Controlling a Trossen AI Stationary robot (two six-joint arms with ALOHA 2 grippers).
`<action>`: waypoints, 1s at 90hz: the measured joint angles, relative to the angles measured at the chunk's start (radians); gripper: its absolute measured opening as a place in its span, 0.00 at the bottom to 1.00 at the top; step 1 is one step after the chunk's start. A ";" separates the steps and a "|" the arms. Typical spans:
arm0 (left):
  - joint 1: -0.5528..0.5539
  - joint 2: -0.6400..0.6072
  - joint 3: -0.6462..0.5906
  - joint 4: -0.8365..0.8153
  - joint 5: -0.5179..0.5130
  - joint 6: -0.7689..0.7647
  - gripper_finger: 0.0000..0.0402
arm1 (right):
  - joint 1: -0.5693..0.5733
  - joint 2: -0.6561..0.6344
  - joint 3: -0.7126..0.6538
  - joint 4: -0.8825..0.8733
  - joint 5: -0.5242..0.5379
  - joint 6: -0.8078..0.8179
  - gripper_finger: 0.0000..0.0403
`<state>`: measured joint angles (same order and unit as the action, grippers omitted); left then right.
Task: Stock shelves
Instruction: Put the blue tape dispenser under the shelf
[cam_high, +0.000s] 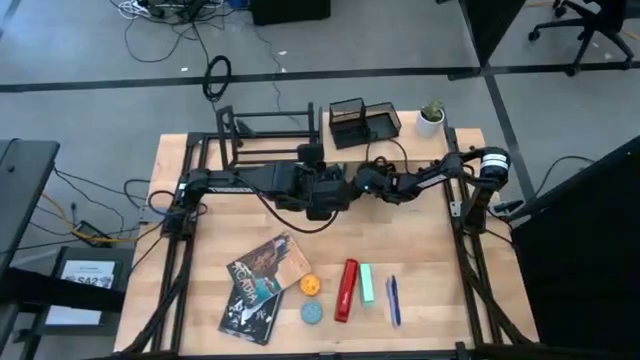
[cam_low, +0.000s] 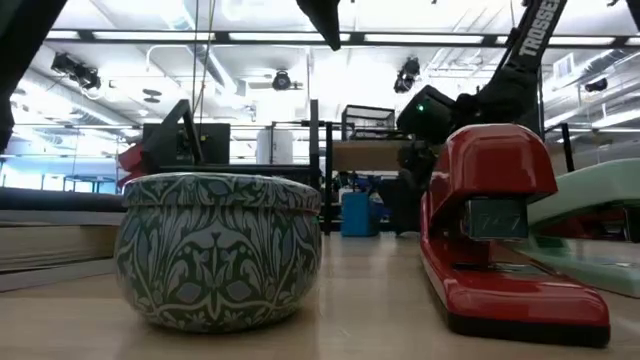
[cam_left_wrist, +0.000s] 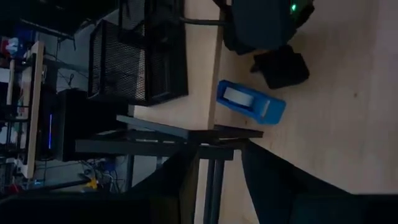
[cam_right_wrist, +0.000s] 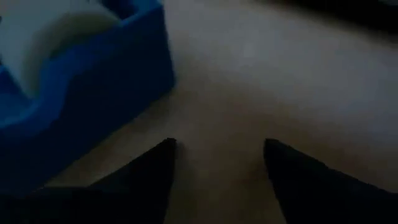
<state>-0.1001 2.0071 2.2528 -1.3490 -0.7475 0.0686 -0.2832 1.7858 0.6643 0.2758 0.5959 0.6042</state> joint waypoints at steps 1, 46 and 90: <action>0.000 0.000 0.000 0.002 0.000 0.003 0.26 | 0.000 0.001 0.000 0.003 -0.002 0.003 0.45; 0.000 0.000 0.000 0.014 0.018 0.006 0.26 | 0.024 0.126 0.002 0.271 0.003 -0.035 0.38; 0.000 0.000 0.000 0.022 0.019 0.006 0.26 | 0.024 0.129 0.002 0.353 -0.129 -0.202 0.38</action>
<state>-0.1001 2.0071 2.2528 -1.3269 -0.7284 0.0746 -0.2588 1.9152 0.6662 0.6293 0.4671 0.4021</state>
